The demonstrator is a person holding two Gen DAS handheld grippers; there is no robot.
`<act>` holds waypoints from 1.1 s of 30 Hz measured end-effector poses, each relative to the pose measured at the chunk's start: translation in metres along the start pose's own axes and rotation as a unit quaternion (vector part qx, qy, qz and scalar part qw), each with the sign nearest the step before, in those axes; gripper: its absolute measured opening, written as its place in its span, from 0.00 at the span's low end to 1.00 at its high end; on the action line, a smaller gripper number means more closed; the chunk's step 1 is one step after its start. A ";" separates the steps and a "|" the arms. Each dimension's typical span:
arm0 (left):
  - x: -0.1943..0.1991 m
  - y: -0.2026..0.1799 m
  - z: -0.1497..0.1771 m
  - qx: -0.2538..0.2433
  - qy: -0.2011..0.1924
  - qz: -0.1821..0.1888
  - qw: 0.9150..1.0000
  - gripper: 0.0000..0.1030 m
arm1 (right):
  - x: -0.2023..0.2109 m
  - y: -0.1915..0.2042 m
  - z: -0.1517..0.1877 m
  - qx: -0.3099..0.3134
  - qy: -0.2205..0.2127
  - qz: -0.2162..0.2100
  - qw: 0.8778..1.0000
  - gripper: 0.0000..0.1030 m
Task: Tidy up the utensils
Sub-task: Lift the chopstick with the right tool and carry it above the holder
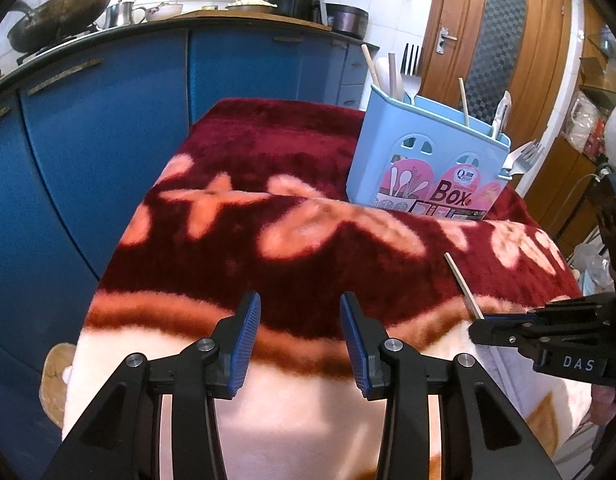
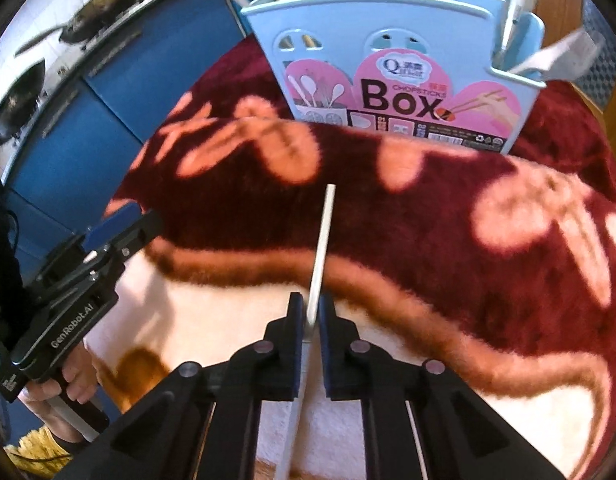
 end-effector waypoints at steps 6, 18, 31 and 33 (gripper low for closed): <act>0.004 -0.004 -0.002 -0.002 -0.009 -0.002 1.000 0.41 | 0.028 -0.018 0.008 -0.024 -0.082 -0.049 0.995 0.06; 0.000 -0.019 -0.010 0.003 -0.020 0.005 1.000 0.41 | 0.100 -0.057 -0.003 -0.050 -0.287 -0.039 0.956 0.06; -0.012 -0.037 -0.025 -0.009 -0.023 0.007 1.000 0.41 | 0.120 -0.068 -0.058 -0.026 -0.416 -0.021 0.909 0.06; -0.014 -0.039 -0.028 -0.012 -0.023 0.009 1.000 0.41 | 0.118 -0.069 -0.067 -0.022 -0.426 -0.012 0.905 0.06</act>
Point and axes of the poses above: each gripper's, at about its wrist camera, not at the fingertips, and x roughly against the way its jaws point, y to its left, z to its underside, the point moved 2 cm from there along -x, roughly the way its jaws point, and after that the axes turned 5 degrees about z, right-handed, at the moved point
